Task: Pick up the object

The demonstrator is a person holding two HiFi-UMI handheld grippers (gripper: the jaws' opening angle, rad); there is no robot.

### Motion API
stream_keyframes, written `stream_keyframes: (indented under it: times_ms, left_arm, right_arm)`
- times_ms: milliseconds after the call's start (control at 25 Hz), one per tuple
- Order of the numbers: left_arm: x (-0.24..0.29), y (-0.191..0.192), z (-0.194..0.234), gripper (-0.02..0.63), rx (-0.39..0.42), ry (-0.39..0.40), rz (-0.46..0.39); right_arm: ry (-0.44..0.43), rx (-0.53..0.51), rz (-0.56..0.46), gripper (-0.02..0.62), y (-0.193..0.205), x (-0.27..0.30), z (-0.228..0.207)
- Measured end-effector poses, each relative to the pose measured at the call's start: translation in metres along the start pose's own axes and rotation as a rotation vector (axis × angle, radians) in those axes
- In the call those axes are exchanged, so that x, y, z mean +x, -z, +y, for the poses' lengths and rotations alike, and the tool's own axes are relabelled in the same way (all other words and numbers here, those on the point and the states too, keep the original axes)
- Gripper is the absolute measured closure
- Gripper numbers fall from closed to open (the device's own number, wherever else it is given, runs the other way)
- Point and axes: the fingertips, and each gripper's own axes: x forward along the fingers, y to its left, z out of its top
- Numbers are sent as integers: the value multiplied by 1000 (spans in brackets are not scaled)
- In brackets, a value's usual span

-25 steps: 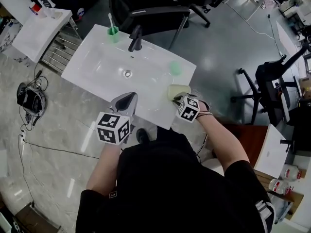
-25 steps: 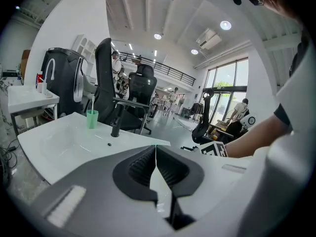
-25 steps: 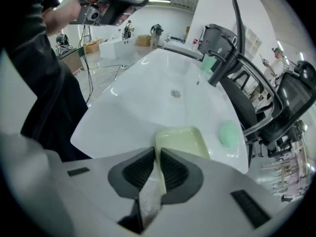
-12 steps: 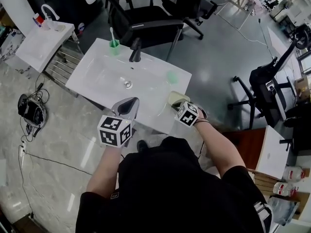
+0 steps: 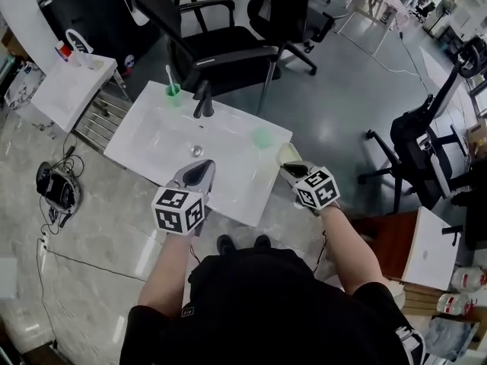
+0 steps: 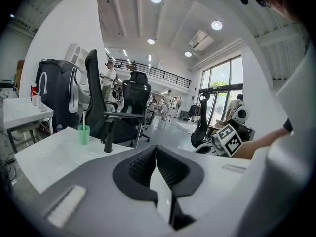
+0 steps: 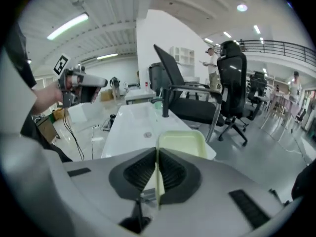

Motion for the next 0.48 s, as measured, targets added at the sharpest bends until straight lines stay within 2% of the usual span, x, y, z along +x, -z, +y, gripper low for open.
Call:
stream_keyframes:
  times_ms: [240, 480]
  left_arm:
    - [17, -25, -13, 592, 24, -25, -19]
    - [24, -41, -21, 592, 45, -40, -27]
  right_arm:
    - [5, 89, -173, 566, -29, -52, -30]
    - [-11, 120, -303, 566, -56, -88, -40]
